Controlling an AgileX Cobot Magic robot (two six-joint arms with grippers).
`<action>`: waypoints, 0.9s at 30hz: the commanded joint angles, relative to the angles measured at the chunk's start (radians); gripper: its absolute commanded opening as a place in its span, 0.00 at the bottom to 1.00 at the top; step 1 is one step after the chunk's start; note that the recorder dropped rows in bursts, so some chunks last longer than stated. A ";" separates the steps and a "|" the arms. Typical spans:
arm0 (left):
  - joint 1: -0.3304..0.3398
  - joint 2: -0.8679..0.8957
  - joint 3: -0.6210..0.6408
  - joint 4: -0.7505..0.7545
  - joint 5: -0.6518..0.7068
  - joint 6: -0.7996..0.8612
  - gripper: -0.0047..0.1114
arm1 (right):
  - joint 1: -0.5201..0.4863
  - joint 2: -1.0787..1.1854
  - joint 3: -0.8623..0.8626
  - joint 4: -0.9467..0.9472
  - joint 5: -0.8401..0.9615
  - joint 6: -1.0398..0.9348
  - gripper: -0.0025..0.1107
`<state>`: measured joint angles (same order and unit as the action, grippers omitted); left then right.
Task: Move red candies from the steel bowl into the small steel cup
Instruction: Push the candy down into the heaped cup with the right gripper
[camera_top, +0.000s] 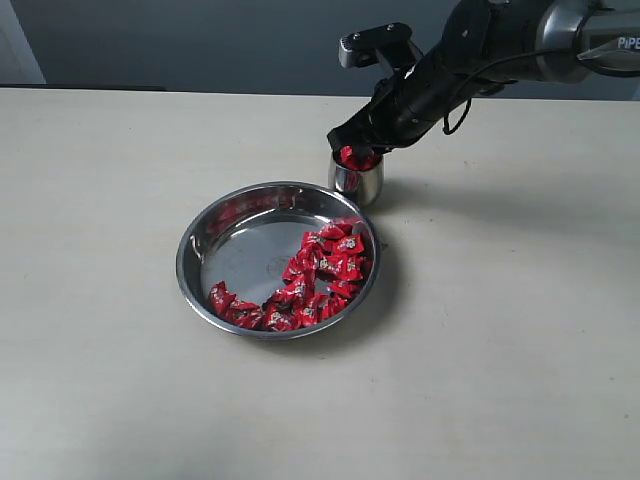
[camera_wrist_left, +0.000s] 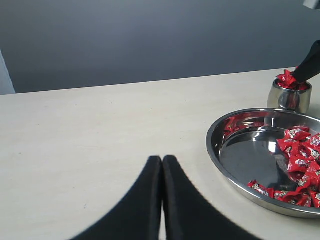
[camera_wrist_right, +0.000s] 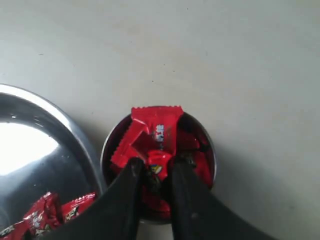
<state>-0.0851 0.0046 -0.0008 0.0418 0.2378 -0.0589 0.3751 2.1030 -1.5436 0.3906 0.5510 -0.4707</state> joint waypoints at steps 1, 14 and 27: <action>-0.007 -0.005 0.001 0.001 -0.006 -0.002 0.04 | -0.008 -0.007 0.003 -0.034 0.016 0.003 0.02; -0.007 -0.005 0.001 0.001 -0.006 -0.002 0.04 | -0.030 -0.009 0.003 -0.048 0.028 0.019 0.02; -0.007 -0.005 0.001 0.001 -0.006 -0.002 0.04 | -0.030 -0.009 0.003 -0.048 0.063 0.017 0.06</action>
<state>-0.0851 0.0046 -0.0008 0.0418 0.2378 -0.0589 0.3534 2.1030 -1.5436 0.3508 0.6054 -0.4503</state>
